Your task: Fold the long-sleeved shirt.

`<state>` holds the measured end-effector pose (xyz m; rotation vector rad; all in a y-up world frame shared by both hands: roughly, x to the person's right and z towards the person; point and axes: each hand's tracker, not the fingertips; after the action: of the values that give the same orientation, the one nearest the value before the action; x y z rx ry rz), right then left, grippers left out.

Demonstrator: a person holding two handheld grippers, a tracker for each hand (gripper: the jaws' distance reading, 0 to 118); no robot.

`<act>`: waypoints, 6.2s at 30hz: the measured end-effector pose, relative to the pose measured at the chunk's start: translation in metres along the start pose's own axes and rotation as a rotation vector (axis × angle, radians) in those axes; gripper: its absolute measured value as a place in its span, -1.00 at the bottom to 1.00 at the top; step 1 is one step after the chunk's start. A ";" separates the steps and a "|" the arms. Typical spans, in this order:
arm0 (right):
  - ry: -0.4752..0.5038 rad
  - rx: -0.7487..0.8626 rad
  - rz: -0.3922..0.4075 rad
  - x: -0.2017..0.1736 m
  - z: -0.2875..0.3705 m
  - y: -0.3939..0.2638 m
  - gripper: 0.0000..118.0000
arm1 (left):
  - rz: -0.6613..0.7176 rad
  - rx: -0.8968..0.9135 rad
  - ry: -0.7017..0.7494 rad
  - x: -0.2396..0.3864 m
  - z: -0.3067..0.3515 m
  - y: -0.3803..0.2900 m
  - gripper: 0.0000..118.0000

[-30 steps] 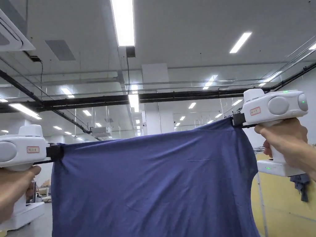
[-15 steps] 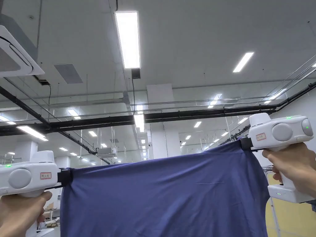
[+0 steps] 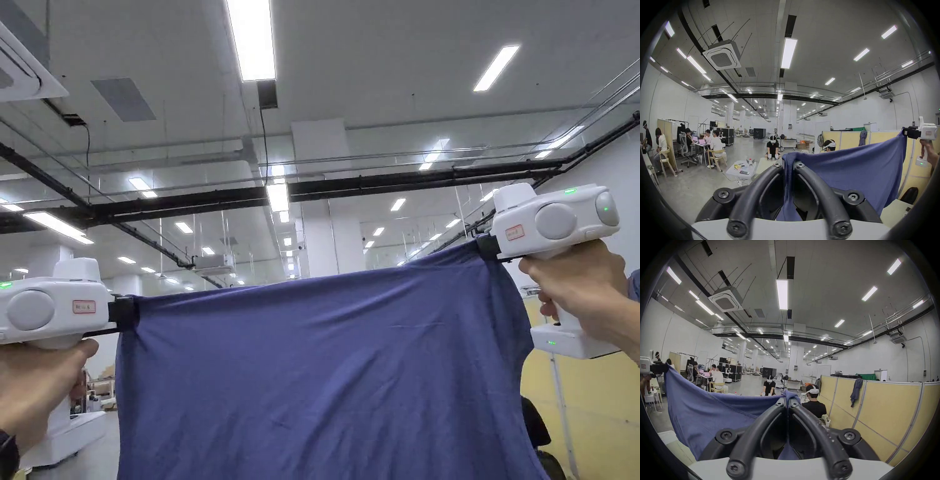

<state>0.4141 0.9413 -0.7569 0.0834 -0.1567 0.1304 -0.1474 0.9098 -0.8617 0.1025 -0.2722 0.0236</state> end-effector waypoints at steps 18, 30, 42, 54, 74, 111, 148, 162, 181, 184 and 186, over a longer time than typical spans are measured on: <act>0.041 -0.022 0.023 -0.033 -0.113 -0.065 -0.94 | -0.015 -0.028 0.063 -0.035 -0.095 -0.069 -0.88; 0.099 -0.249 -0.052 -0.056 -0.134 -0.257 -0.94 | 0.051 -0.238 0.057 -0.045 -0.098 -0.246 -0.88; 0.167 -0.408 -0.063 -0.071 -0.079 -0.394 -0.94 | 0.122 -0.385 0.045 -0.041 -0.043 -0.385 -0.88; 0.210 -0.551 -0.114 -0.074 0.055 -0.488 -0.94 | 0.198 -0.561 0.025 -0.025 0.087 -0.481 -0.88; 0.269 -0.864 -0.232 -0.073 0.311 -0.633 -0.94 | 0.314 -0.913 0.052 -0.011 0.353 -0.595 -0.88; 0.251 -0.925 -0.132 -0.096 0.389 -0.605 -0.30 | 0.258 -0.948 0.171 0.006 0.434 -0.584 -0.19; 0.529 -0.977 0.062 -0.183 0.007 -0.553 -0.99 | 0.203 -0.804 0.114 0.048 0.264 -0.565 -1.00; 0.411 -1.142 0.250 -0.222 -0.201 -0.688 0.07 | 0.174 -0.911 0.064 0.047 0.143 -0.635 -1.00; 0.319 -1.105 0.214 -0.242 -0.219 -0.749 -0.73 | 0.217 -0.935 0.047 0.059 0.128 -0.656 -1.00; 0.323 -1.043 0.223 -0.244 -0.201 -0.731 -0.75 | 0.213 -0.921 0.050 0.062 0.132 -0.644 -1.00; 0.330 -1.002 0.220 -0.240 -0.183 -0.710 -0.75 | 0.202 -0.914 0.046 0.064 0.139 -0.634 -1.00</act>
<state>0.3028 0.2271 -1.0276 -0.9525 0.1114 0.2696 -0.0991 0.2652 -0.7736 -0.8333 -0.2254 0.0995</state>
